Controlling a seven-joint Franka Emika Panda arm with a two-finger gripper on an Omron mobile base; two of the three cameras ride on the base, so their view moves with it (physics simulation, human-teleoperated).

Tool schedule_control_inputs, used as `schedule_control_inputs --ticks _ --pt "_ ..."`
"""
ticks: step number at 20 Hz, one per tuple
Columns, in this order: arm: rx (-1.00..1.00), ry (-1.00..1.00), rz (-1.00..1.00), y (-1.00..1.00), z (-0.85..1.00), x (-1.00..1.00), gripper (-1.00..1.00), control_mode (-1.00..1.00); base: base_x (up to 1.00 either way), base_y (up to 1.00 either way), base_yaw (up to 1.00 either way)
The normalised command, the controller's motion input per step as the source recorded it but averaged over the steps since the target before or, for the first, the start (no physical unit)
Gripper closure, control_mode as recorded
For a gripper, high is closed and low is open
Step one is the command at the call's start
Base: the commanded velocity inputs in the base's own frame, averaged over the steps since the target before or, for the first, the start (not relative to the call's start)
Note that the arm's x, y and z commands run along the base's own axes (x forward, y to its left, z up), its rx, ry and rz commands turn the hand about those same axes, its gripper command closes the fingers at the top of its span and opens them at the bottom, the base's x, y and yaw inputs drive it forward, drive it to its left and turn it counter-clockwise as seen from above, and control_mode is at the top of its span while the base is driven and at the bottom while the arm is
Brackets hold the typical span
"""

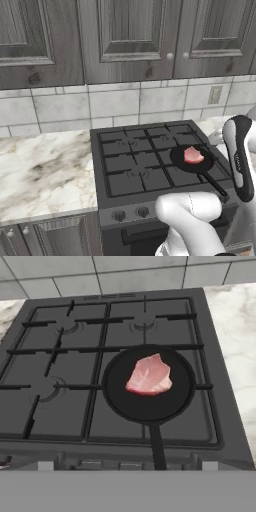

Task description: Pick up the pan with the steak in it and place it on the dining table. Then place the steak on the plate.

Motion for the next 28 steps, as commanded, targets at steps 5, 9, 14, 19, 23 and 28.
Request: schedule_control_inputs --ticks 5,9,14,19,23,28 --pt "-0.05 0.05 0.0 0.0 -0.37 0.0 -1.0 -1.0 0.0 0.0 0.0" --pt "-0.07 0.05 0.0 0.0 -0.54 0.0 -1.0 -1.0 0.0 0.0 0.0" --pt "-0.06 0.03 0.0 0.02 -0.62 0.0 -1.0 -1.0 0.0 0.0 0.0" --pt "-0.05 0.0 0.0 0.01 -0.63 0.0 -1.0 -1.0 0.0 0.0 0.0" --pt "-0.05 0.0 0.0 0.0 -0.62 0.0 -1.0 -1.0 0.0 0.0 0.0" --pt "-0.02 0.0 0.0 0.0 -0.56 0.0 -1.0 -1.0 0.0 0.0 0.0"
